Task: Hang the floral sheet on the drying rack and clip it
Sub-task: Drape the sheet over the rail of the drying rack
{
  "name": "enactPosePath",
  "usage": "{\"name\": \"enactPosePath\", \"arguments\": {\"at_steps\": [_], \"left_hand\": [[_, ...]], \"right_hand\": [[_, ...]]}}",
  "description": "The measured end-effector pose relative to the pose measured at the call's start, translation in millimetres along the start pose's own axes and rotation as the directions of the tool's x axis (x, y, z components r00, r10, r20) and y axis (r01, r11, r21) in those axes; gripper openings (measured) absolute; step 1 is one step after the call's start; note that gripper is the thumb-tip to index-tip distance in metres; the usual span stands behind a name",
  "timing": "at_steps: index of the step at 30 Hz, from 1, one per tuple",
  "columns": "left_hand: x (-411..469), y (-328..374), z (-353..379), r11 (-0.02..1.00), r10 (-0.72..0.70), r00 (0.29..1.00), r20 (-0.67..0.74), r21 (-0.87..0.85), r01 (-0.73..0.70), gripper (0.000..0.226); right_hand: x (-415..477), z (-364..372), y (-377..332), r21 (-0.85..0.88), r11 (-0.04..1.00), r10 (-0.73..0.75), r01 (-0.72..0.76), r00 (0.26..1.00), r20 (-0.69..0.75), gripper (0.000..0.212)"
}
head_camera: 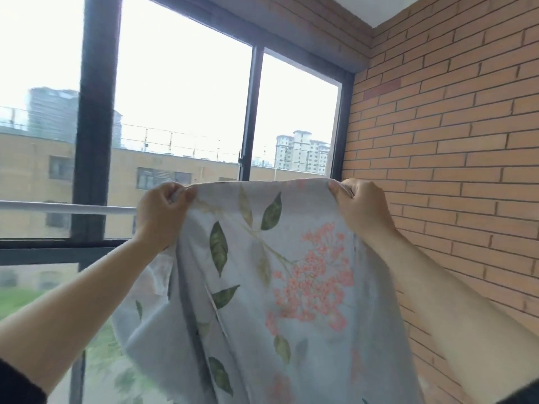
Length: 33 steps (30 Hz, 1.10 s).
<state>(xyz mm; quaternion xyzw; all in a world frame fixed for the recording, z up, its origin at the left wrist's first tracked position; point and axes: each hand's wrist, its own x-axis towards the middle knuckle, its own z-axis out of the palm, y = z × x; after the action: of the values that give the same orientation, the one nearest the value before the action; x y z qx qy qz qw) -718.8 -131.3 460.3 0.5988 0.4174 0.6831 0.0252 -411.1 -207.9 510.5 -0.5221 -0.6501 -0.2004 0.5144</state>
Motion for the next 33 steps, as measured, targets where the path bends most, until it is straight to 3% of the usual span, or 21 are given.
{"name": "enactPosePath", "arguments": {"at_steps": [11, 23, 33], "left_hand": [[9.1, -48.1, -191.4, 0.983, -0.016, 0.983, -0.184, 0.179, 0.050, 0.035], [40.8, -101.8, -452.2, 0.931, 0.100, 0.963, -0.252, 0.364, -0.002, 0.044], [58.6, -108.9, -515.6, 0.877, 0.185, 0.958, -0.220, 0.477, -0.060, 0.039]], "right_hand": [[-5.8, 90.4, -155.4, 0.326, 0.938, -0.135, 0.113, 0.990, 0.046, 0.056], [-43.2, 197.0, -385.3, 0.476, 0.873, -0.172, 0.107, 0.980, 0.095, 0.053], [-52.0, 219.3, -444.1, 0.488, 0.869, -0.138, 0.082, 0.987, 0.080, 0.053]]}}
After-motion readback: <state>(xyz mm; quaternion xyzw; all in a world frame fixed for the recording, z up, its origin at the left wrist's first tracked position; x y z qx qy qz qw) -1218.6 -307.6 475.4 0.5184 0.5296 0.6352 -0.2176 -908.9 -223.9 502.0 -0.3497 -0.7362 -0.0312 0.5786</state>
